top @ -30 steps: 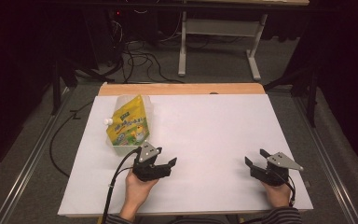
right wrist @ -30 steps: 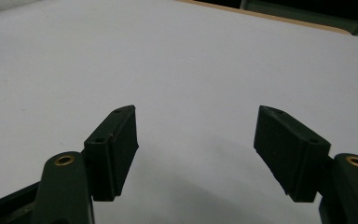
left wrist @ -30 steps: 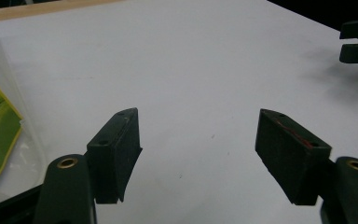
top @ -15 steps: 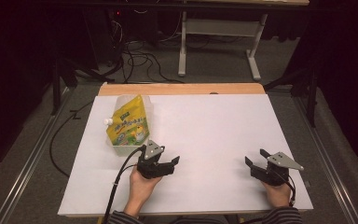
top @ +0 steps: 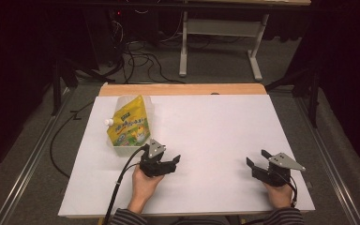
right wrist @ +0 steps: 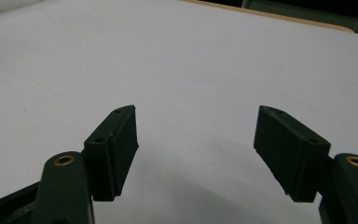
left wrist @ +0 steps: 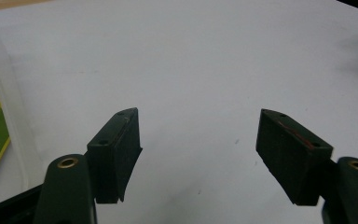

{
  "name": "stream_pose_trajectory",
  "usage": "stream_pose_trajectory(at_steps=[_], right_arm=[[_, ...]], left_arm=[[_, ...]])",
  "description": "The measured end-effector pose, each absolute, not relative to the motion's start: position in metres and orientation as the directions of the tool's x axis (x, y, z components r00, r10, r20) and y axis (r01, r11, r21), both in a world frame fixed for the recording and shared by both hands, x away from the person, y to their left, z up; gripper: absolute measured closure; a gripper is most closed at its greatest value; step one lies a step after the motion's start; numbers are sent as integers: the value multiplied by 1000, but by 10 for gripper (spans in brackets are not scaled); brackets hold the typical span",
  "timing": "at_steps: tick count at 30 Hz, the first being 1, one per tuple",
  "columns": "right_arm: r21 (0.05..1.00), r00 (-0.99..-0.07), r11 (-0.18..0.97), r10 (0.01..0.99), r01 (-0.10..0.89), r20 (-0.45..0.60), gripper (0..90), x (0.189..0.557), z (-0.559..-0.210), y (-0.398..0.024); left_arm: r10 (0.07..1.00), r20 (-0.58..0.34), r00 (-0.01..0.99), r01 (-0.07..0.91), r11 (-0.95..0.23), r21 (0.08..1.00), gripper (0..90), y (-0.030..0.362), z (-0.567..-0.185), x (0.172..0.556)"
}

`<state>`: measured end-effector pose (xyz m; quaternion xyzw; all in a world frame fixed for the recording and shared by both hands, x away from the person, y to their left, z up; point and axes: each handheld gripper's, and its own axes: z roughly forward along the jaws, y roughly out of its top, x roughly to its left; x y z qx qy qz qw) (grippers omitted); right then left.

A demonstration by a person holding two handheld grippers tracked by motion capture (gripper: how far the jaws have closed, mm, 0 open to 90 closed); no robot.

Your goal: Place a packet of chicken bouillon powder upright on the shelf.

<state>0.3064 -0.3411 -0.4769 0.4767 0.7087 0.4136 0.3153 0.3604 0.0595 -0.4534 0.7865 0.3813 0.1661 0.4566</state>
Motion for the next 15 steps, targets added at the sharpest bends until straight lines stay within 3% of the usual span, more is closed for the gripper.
stream_pose_trajectory(at_steps=[15], right_arm=[[885,-349,205,936,417,-53,310,307,-477,-341]], left_arm=[[754,-87,651,454,-295,841,310,53,-463,368]])
